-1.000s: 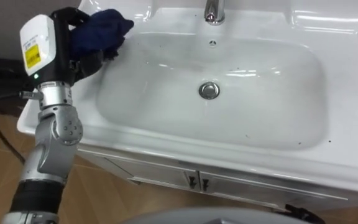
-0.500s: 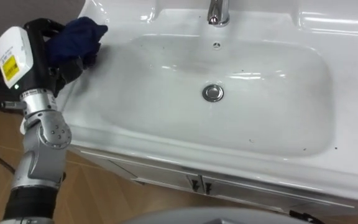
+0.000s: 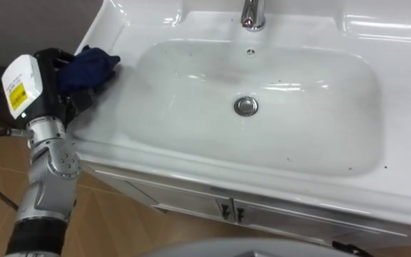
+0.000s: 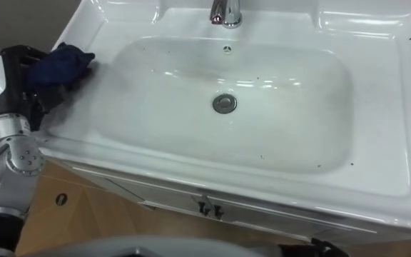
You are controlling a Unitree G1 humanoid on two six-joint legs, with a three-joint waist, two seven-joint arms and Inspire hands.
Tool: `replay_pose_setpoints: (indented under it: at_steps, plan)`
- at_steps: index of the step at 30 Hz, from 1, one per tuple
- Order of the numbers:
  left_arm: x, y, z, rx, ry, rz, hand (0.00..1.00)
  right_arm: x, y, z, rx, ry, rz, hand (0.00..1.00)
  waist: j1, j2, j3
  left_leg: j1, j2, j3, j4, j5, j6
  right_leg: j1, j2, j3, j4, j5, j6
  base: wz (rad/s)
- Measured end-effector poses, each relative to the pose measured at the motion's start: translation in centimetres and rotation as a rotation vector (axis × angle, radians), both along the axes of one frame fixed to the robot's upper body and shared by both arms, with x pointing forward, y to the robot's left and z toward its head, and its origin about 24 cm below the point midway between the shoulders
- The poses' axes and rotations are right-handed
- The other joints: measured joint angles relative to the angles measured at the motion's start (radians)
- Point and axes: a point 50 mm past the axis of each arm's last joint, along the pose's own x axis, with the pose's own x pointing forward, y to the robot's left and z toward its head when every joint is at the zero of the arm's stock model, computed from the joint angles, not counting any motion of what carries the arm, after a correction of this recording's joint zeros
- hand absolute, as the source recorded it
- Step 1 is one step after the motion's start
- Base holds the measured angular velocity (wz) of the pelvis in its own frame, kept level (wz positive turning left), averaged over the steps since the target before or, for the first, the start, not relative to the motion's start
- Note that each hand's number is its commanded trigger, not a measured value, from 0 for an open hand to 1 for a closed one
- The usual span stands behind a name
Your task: Wipe basin
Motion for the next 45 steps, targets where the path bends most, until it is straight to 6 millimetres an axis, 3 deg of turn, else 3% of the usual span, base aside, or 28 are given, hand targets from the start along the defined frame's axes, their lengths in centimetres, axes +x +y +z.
replay_pose_setpoints:
  at_steps: [9,10,11,20,35,45]
  plan:
    - [-0.1,-0.5,-0.7,-0.006,0.047,-0.014,1.00,0.0,0.1,0.0,0.003,0.001,0.011,0.00,-0.001,0.001,-0.0033,0.004,0.001,0.001,-0.003,0.000,0.000,0.002,0.001,0.004,0.001,0.000,0.000,0.00]
    - [-0.1,-0.5,-0.7,-0.006,0.048,-0.016,0.40,0.0,0.1,0.0,0.003,0.001,0.011,0.00,-0.001,0.000,-0.0032,0.004,0.001,0.001,-0.003,0.000,0.000,0.002,0.001,0.004,0.001,0.000,0.000,0.00]
    - [-0.1,-0.5,-0.7,-0.007,0.050,-0.017,0.00,0.0,0.1,0.0,0.003,0.001,0.011,0.00,-0.001,-0.001,-0.0022,0.004,0.000,0.001,-0.003,0.000,0.000,0.002,0.001,0.005,0.001,0.000,0.000,0.00]
    - [-0.1,-0.6,-0.9,-0.010,0.054,-0.017,0.00,-0.1,0.5,-0.2,0.014,0.005,0.010,0.00,-0.002,-0.017,-0.0002,0.002,0.000,0.001,-0.001,0.000,0.000,0.001,0.001,0.006,-0.001,0.000,0.000,0.00]
    - [0.0,-0.9,-0.7,-0.065,0.029,-0.040,0.00,0.1,0.6,-0.2,0.034,-0.008,0.011,0.00,-0.004,-0.020,-0.0023,0.001,0.000,0.000,0.000,0.000,0.000,0.000,0.001,0.007,-0.001,0.000,0.000,0.00]
    - [0.6,-1.6,1.1,-0.058,-0.054,-0.079,0.00,0.3,0.9,-0.2,0.050,-0.020,0.010,0.00,-0.005,-0.028,-0.0028,0.002,0.001,0.000,0.001,0.000,0.000,0.001,0.000,0.005,0.000,0.000,0.000,0.00]
